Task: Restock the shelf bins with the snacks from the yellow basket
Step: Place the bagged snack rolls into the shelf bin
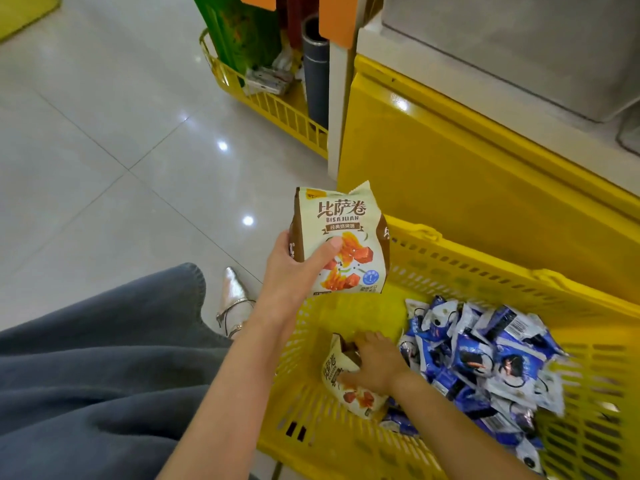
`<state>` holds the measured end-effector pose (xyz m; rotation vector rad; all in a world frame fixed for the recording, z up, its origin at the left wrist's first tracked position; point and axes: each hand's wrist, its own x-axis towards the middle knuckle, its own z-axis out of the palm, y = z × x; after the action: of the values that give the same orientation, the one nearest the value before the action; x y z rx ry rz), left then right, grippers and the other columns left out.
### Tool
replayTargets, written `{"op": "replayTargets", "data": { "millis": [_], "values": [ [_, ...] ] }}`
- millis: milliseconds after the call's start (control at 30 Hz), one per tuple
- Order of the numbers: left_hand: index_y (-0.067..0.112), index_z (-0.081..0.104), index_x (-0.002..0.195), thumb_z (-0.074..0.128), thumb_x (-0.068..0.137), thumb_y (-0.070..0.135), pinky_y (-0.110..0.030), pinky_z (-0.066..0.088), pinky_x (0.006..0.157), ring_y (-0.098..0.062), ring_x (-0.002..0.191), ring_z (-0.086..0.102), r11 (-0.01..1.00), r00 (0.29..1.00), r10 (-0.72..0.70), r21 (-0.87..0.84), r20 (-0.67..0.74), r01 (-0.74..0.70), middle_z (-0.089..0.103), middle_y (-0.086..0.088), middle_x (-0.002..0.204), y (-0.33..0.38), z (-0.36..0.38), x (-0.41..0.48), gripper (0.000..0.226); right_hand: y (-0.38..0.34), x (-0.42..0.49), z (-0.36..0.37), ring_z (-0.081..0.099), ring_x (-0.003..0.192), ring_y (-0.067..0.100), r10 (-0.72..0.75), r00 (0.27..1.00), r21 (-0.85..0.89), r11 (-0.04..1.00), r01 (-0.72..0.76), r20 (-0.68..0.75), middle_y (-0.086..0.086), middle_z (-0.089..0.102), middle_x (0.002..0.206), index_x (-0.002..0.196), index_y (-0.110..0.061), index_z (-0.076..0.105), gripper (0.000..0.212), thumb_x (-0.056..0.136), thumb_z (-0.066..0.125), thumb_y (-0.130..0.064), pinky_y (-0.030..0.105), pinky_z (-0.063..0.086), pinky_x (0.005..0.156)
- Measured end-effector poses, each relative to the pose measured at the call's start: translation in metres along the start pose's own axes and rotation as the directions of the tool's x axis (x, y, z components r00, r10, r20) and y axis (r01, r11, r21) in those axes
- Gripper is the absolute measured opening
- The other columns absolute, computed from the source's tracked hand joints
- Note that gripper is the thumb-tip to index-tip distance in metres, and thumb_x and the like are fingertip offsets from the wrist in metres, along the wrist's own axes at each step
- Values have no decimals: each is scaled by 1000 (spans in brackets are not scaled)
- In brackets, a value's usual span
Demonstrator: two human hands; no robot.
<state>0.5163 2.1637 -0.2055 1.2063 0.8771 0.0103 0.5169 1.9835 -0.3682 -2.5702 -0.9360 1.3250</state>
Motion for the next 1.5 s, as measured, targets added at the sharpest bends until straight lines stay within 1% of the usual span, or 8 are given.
{"op": "replayTargets", "data": {
  "millis": [333, 433, 667, 1000, 1167, 1300, 1367, 1500],
  "values": [
    [25, 53, 113, 77, 71, 29, -35, 59, 72, -15, 82, 71, 996, 995, 90, 16, 49, -91, 70, 0, 102, 9, 15, -17, 48, 3, -44, -28, 53, 109, 21, -33, 984, 142, 988, 58, -175, 1, 48, 122, 126, -24, 45, 60, 75, 74, -41, 30, 45, 83],
    [33, 52, 92, 78, 71, 24, -20, 55, 54, -7, 71, 70, 988, 987, 152, 32, 58, -154, 69, 6, 90, 13, 29, -26, 35, 9, -65, -61, 56, 106, 21, -39, 959, 76, 995, 62, -280, -1, 55, 119, 125, -28, 43, 61, 75, 72, -46, 30, 44, 79],
    [34, 54, 90, 79, 70, 24, -14, 51, 51, -2, 72, 69, 940, 931, 335, 24, 144, -342, 68, 13, 88, 49, 66, -57, 34, 23, -132, -148, 58, 109, 18, 0, 848, 26, 1000, 16, -530, -5, 60, 123, 127, -27, 40, 70, 71, 68, -59, 32, 46, 80],
    [38, 51, 101, 75, 69, 44, -19, 53, 58, -2, 76, 68, 836, 825, 504, 97, 255, -540, 65, 19, 89, 113, 98, -92, 41, 39, -274, -241, 61, 99, 9, -31, 563, -88, 993, -74, -826, -14, 62, 113, 121, -34, 42, 66, 67, 67, -63, 24, 49, 74],
    [35, 48, 112, 69, 72, 47, -11, 49, 51, 3, 76, 65, 803, 785, 551, 75, 282, -591, 63, 20, 92, 132, 110, -103, 47, 40, -325, -279, 60, 85, 3, -11, 272, -36, 995, -88, -962, -17, 62, 98, 107, -36, 46, 60, 61, 57, -72, 19, 48, 65],
    [26, 49, 120, 69, 75, 41, -10, 45, 51, -1, 82, 64, 794, 775, 550, 93, 311, -601, 63, 11, 102, 135, 118, -103, 52, 52, -340, -308, 57, 83, 5, 77, 15, 77, 997, -11, -997, -15, 56, 98, 112, -26, 43, 56, 71, 70, -52, 18, 47, 60],
    [24, 47, 121, 69, 76, 38, -12, 46, 55, -3, 85, 63, 804, 780, 537, 83, 322, -589, 61, 8, 107, 132, 121, -101, 52, 58, -338, -322, 57, 84, 6, 119, 1, 119, 992, 26, -993, -12, 56, 101, 115, -21, 40, 56, 74, 74, -39, 19, 48, 61],
    [29, 40, 109, 71, 76, 35, -11, 42, 53, 0, 80, 58, 817, 788, 528, 65, 316, -574, 55, 10, 101, 126, 126, -96, 46, 75, -328, -337, 59, 92, 13, 151, 105, 149, 989, -23, -983, -2, 59, 112, 117, -15, 39, 57, 75, 77, -20, 27, 51, 70]
  ]
}}
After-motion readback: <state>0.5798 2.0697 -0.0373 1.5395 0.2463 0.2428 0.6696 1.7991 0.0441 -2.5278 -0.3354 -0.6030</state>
